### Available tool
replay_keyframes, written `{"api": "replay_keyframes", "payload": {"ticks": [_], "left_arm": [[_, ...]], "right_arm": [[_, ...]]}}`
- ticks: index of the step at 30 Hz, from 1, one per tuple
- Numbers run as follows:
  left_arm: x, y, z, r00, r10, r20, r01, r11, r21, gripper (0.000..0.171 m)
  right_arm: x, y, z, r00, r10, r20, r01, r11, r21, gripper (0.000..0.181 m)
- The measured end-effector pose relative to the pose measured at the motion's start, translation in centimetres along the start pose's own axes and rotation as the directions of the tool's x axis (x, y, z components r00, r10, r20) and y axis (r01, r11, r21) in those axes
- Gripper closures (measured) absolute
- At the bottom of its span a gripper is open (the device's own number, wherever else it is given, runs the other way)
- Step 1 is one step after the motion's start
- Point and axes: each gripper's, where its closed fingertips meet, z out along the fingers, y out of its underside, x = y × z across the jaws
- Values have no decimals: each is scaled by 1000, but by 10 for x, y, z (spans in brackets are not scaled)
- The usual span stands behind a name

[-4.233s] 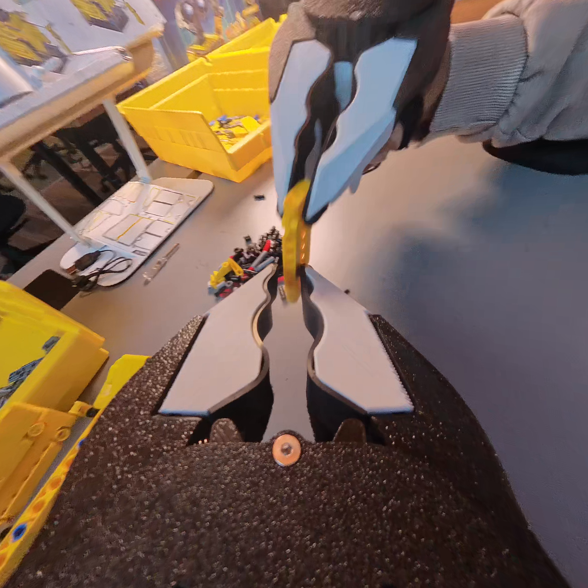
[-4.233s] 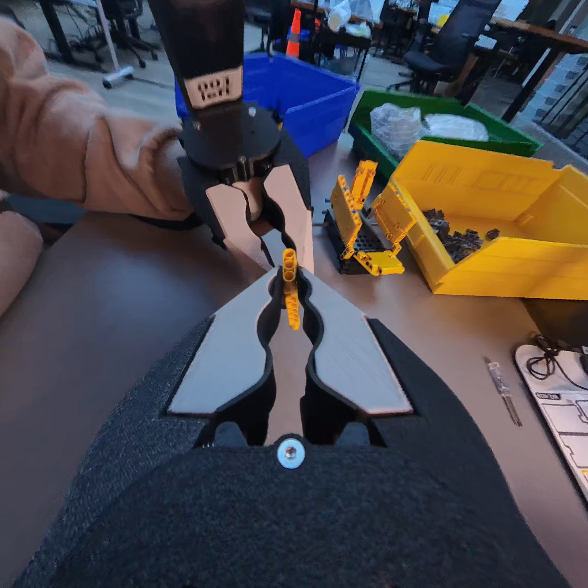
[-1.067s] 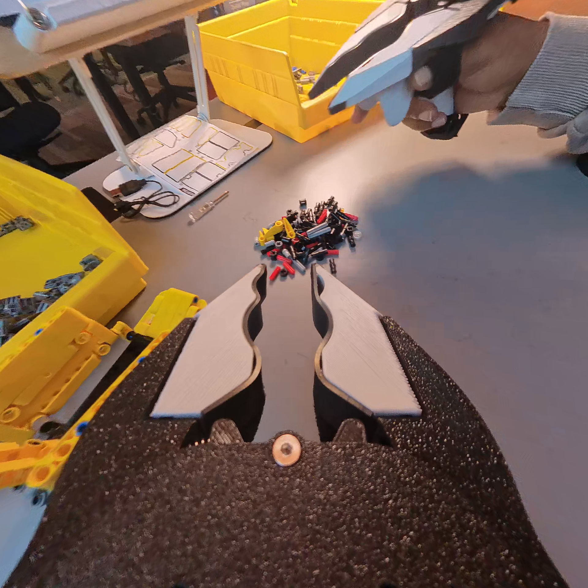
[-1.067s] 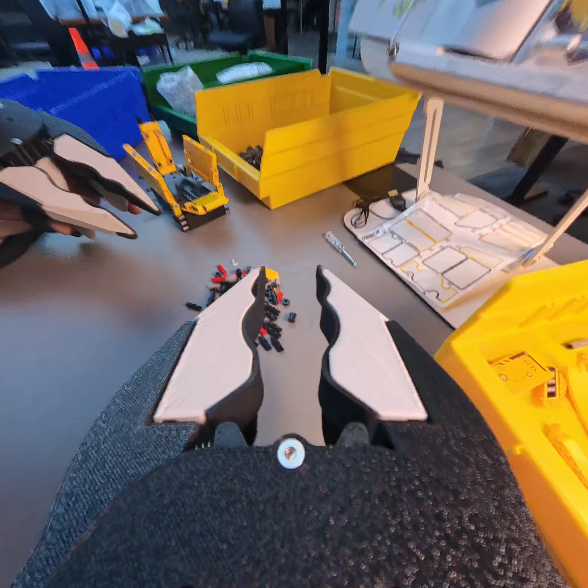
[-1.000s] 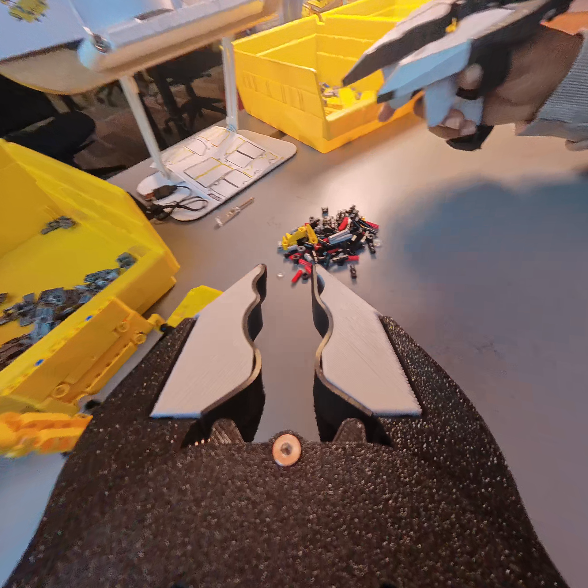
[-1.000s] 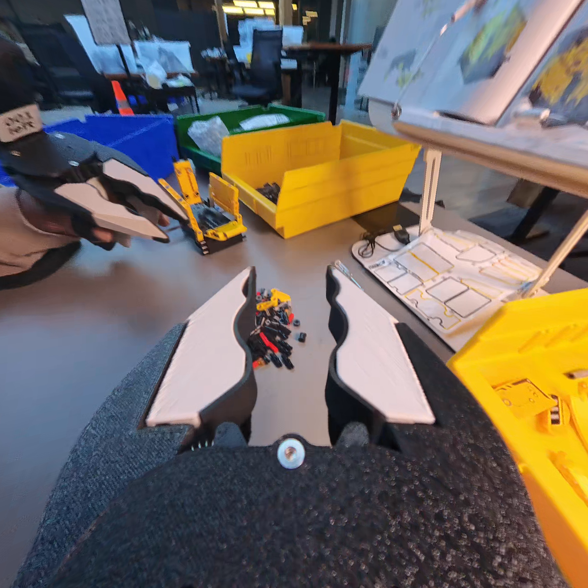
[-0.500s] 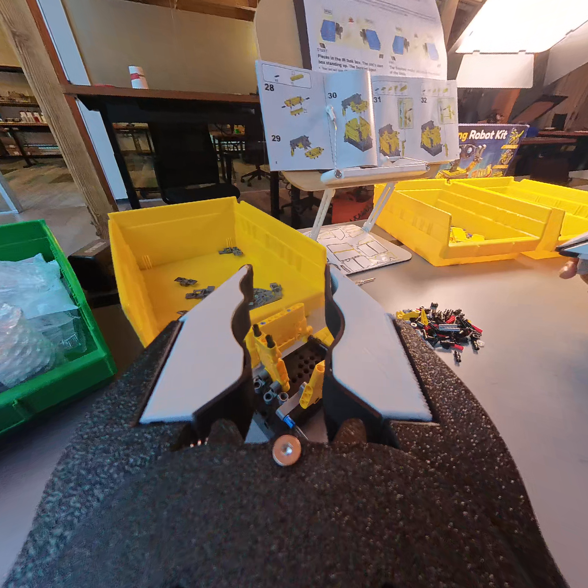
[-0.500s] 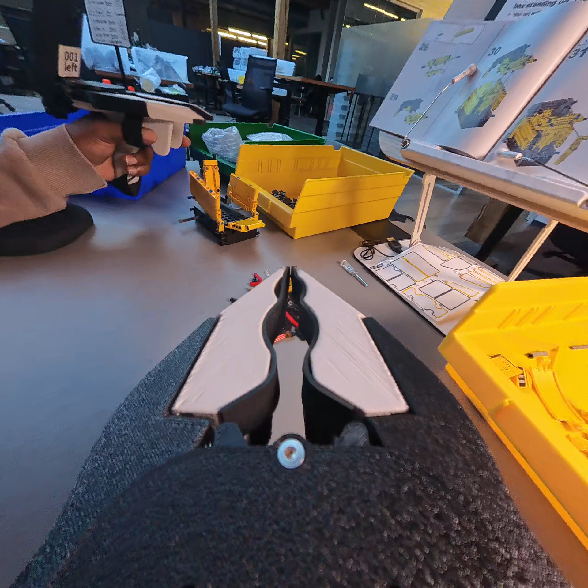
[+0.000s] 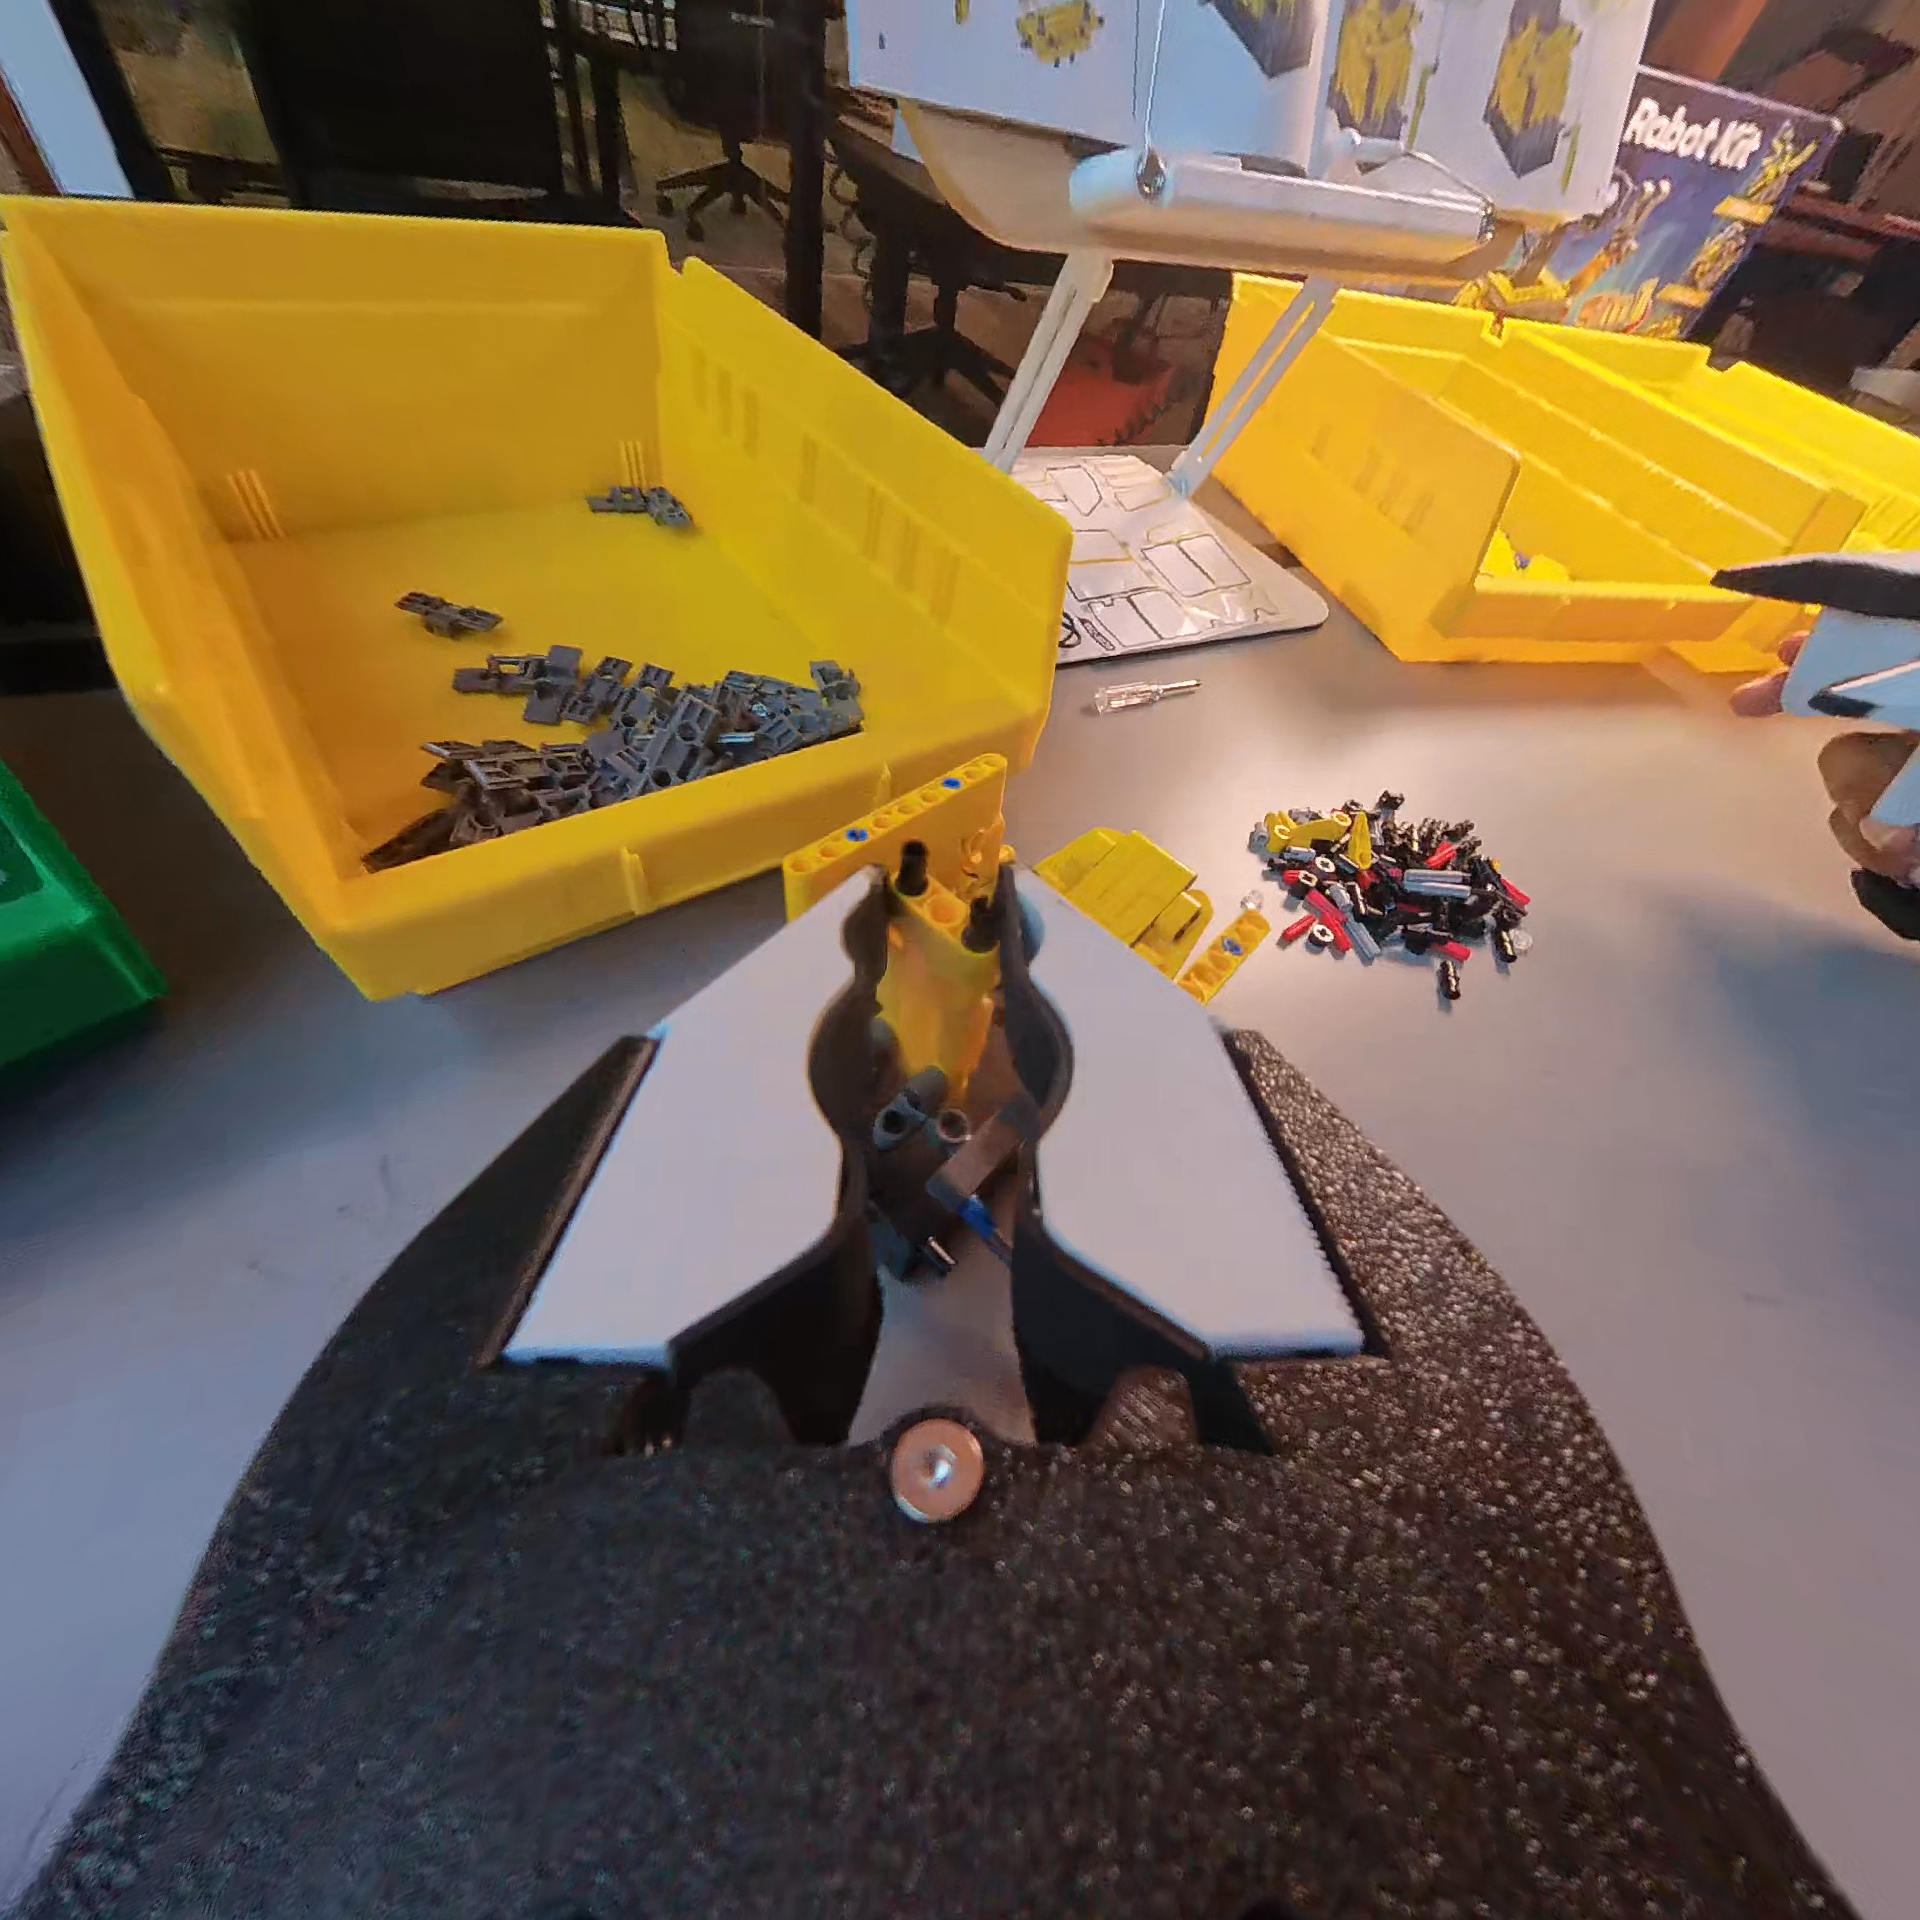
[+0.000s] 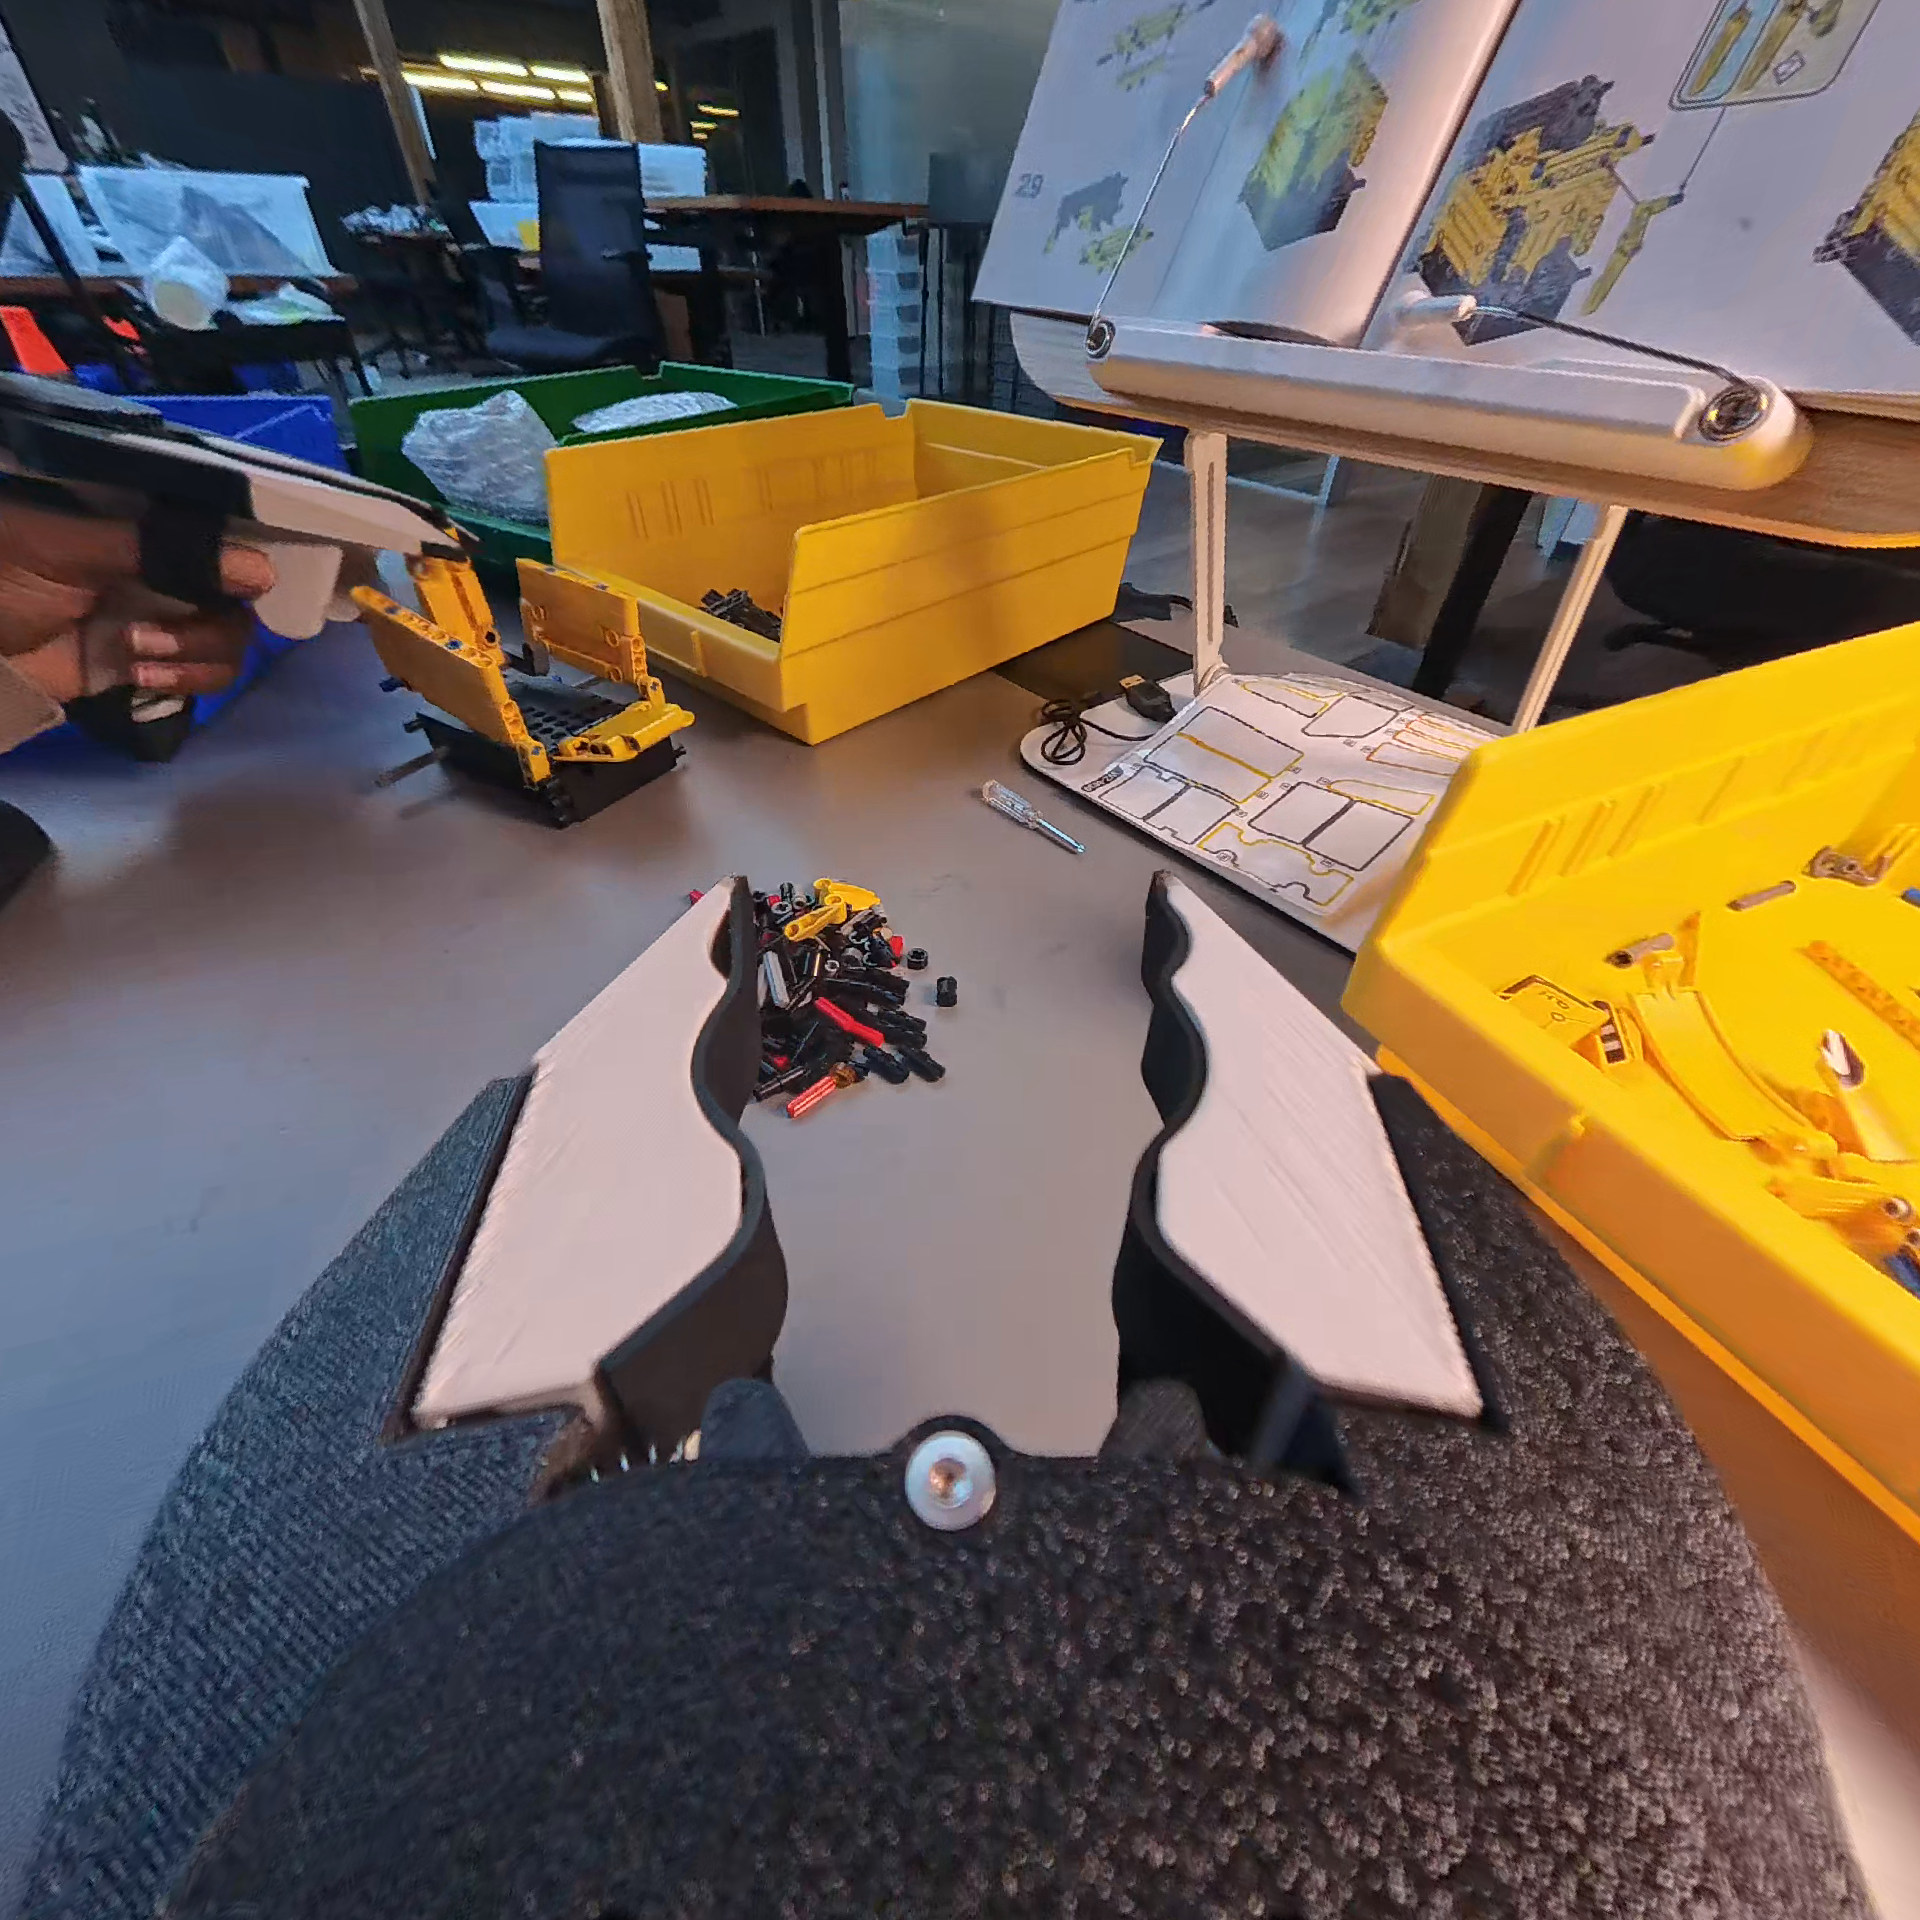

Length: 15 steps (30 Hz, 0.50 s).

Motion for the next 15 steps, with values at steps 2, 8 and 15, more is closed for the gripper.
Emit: {"api": "replay_keyframes", "payload": {"ticks": [2, 8, 15], "left_arm": [[6, 2, 0, 1000, -3, -30, 2, 1000, -20, 153], [8, 2, -8, 999, 22, -36, -24, 998, -49, 155], [9, -82, -34, 985, 144, 99, -166, 950, 265, 128]], "right_arm": [[-6, 0, 2, 1000, -21, 7, 21, 1000, -5, 109], [-21, 7, 7, 996, -81, 39, 83, 996, -37, 115], [2, -35, 19, 967, -248, -55, 248, 969, -10, 118]]}}
